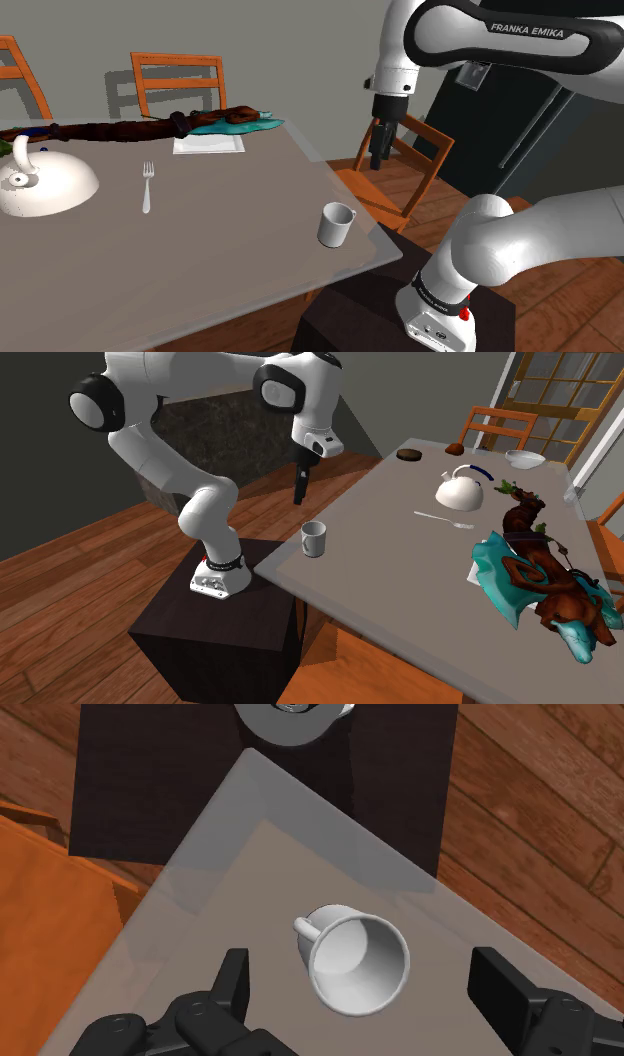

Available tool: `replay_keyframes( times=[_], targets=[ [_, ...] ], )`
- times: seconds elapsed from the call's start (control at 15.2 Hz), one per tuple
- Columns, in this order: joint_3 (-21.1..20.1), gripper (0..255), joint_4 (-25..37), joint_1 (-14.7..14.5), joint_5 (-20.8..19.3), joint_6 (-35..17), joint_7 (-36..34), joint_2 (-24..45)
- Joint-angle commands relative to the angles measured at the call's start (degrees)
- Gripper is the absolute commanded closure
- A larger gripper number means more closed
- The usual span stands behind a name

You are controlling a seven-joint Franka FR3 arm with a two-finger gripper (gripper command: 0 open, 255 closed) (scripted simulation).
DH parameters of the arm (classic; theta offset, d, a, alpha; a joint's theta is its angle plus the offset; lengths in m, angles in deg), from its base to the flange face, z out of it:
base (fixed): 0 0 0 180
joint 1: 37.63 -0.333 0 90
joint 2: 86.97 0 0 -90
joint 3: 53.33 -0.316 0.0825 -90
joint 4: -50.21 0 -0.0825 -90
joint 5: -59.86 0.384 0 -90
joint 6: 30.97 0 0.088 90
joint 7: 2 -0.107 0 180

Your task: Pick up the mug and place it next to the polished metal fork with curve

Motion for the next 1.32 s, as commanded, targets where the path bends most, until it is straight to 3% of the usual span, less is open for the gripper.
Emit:
replay_keyframes(
  times=[0.0,0.46,0.92,1.25],
  targets=[
    [0.00,0,0.00,0.00,0.00,0.00,0.00,0.00],
    [-8.36,0,-13.38,-3.46,1.73,-17.25,-4.00,-3.07],
    [-17.92,0,-22.51,-6.85,2.87,-36.94,-9.49,1.47],
    [-18.56,0,-25.11,-6.74,3.18,-42.01,-9.56,3.97]
  ],
)
